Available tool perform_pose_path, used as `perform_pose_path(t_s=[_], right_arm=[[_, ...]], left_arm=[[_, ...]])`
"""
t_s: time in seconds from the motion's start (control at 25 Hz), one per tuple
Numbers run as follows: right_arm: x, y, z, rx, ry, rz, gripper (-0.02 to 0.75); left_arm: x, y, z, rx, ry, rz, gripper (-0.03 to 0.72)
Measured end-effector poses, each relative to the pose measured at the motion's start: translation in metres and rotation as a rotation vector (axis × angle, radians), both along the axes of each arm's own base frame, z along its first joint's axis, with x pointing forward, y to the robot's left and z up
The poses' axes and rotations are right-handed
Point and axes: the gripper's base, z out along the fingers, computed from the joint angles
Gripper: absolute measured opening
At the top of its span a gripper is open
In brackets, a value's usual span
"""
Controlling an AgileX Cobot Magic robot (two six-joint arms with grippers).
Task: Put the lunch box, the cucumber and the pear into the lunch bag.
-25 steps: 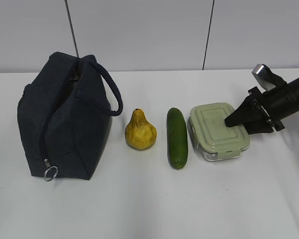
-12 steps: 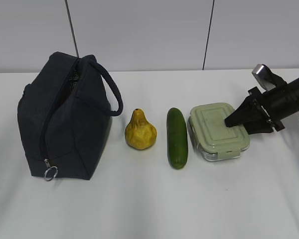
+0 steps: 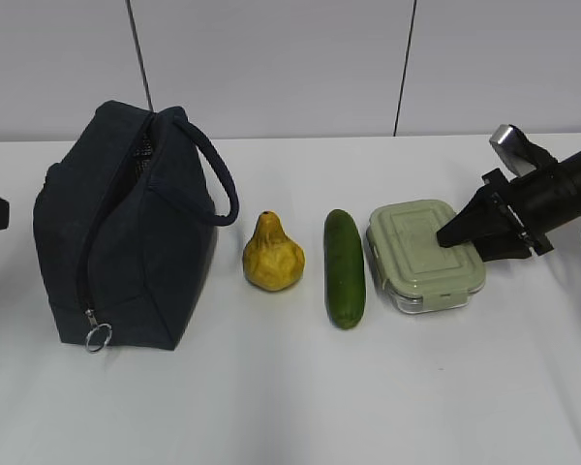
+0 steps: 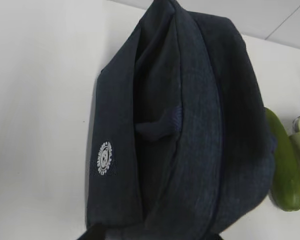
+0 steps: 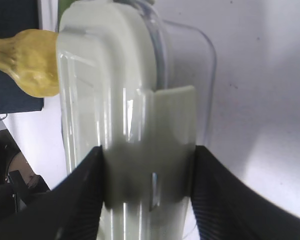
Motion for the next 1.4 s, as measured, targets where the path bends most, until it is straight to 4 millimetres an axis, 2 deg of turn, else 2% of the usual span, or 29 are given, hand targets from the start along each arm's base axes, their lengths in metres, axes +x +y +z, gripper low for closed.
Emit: perform_pose_path(t_s=[0.2, 0.4, 0.56, 0.76, 0.84, 1.4], right_arm=[[0.000, 0.000, 0.000, 0.000, 0.000, 0.000, 0.377], [0.000, 0.000, 0.000, 0.000, 0.000, 0.000, 0.377], [0.000, 0.000, 0.000, 0.000, 0.000, 0.000, 0.377], [0.000, 0.000, 0.000, 0.000, 0.000, 0.000, 0.377], [0.000, 0.000, 0.000, 0.000, 0.000, 0.000, 0.377], [0.000, 0.000, 0.000, 0.003, -0.001, -0.003, 0.377]], left_arm=[[0.036, -0.004, -0.005, -0.012, 0.088, -0.067, 0.361], [0.055, -0.006, -0.025, -0.027, 0.195, -0.092, 0.354], [0.059, -0.007, -0.031, -0.040, 0.221, -0.095, 0.280], [0.060, -0.010, -0.030, -0.073, 0.200, -0.121, 0.081], [0.061, -0.012, -0.029, -0.086, 0.184, -0.139, 0.028], [0.062, -0.013, -0.029, -0.103, 0.183, -0.147, 0.005]])
